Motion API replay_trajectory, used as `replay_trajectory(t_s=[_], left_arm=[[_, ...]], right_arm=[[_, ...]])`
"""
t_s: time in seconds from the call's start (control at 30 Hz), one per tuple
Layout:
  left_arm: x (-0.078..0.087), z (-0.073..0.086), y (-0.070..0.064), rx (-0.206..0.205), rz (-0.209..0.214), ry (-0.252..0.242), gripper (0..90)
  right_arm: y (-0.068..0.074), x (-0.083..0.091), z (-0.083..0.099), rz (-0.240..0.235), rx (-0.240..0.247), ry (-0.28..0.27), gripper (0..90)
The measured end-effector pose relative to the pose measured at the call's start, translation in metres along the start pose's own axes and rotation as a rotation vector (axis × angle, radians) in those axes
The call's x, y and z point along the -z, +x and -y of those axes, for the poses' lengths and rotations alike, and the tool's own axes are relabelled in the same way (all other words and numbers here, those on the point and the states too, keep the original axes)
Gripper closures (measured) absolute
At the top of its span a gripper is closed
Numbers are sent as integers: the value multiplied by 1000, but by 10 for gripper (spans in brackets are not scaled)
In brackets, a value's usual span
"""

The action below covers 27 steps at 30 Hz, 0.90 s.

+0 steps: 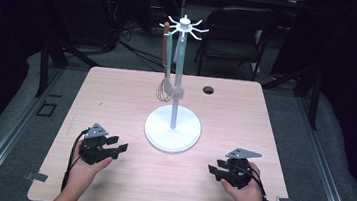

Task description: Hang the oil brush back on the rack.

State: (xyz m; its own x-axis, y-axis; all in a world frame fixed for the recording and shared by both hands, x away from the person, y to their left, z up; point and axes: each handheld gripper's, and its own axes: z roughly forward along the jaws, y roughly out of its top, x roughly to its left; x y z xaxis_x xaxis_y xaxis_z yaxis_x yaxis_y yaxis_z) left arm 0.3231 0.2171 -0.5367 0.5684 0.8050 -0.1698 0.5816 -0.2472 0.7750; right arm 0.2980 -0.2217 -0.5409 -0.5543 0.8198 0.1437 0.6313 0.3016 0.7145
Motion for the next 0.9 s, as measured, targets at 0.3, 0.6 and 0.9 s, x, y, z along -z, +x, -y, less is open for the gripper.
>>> replay_trajectory(t_s=[0.3, 0.6, 0.9], left_arm=[[-17, 16, 2, -4, -5, 33, 490], [-29, 25, -1, 6, 22, 62, 486], [-32, 27, -3, -16, 6, 86, 472]], right_arm=[[-5, -8, 9, 14, 4, -33, 534], [-2, -15, 10, 0, 17, -29, 524], [-3, -16, 11, -2, 14, -28, 513]])
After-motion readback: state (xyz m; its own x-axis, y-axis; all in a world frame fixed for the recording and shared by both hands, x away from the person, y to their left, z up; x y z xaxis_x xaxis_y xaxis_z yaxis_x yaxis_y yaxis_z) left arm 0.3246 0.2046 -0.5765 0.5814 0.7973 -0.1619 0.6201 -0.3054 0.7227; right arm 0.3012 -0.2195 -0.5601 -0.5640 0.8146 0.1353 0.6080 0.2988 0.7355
